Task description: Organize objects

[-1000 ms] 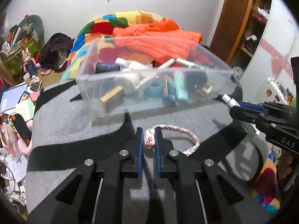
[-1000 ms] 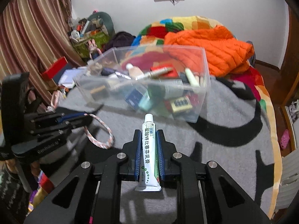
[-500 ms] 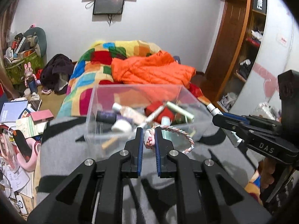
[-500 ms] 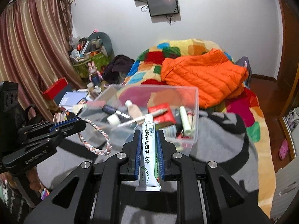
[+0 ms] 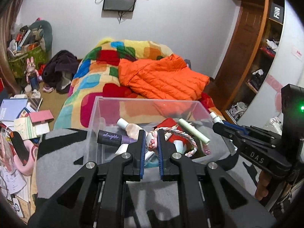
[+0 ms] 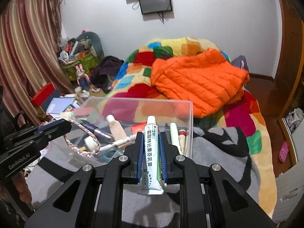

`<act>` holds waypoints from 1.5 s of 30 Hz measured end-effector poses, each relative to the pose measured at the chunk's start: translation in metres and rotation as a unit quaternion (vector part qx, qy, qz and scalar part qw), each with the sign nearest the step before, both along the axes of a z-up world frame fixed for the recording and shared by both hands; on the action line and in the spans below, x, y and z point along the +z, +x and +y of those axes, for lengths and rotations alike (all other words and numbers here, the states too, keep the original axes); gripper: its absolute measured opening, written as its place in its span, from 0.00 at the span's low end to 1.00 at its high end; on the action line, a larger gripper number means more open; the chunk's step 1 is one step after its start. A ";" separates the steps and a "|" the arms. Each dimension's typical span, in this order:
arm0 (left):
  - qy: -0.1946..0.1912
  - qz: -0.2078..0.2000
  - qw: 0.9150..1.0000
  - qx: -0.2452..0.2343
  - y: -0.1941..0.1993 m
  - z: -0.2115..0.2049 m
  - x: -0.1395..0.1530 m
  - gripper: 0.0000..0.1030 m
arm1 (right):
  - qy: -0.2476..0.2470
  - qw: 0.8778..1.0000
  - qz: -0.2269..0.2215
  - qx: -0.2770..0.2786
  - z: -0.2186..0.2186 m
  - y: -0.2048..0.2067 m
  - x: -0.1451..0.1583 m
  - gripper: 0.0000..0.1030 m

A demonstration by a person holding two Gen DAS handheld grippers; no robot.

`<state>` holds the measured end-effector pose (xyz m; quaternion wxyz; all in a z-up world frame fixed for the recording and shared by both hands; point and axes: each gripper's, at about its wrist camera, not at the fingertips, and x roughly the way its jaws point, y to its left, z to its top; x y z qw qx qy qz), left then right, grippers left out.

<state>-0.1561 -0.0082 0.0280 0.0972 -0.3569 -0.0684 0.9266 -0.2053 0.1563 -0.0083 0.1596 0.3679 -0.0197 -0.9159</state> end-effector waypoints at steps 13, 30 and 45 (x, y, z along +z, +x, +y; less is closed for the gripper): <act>0.000 -0.048 0.999 0.006 -0.022 -0.003 -0.038 0.11 | 0.007 0.998 -0.061 0.018 -0.016 -0.027 -0.035 0.15; 0.003 -0.008 1.000 0.002 0.007 -0.006 -0.004 0.35 | -0.022 0.998 -0.043 0.033 0.000 -0.001 -0.002 0.30; -0.031 0.047 0.998 0.008 0.061 0.003 0.017 0.71 | -0.016 0.999 0.035 0.037 0.012 0.063 0.028 0.54</act>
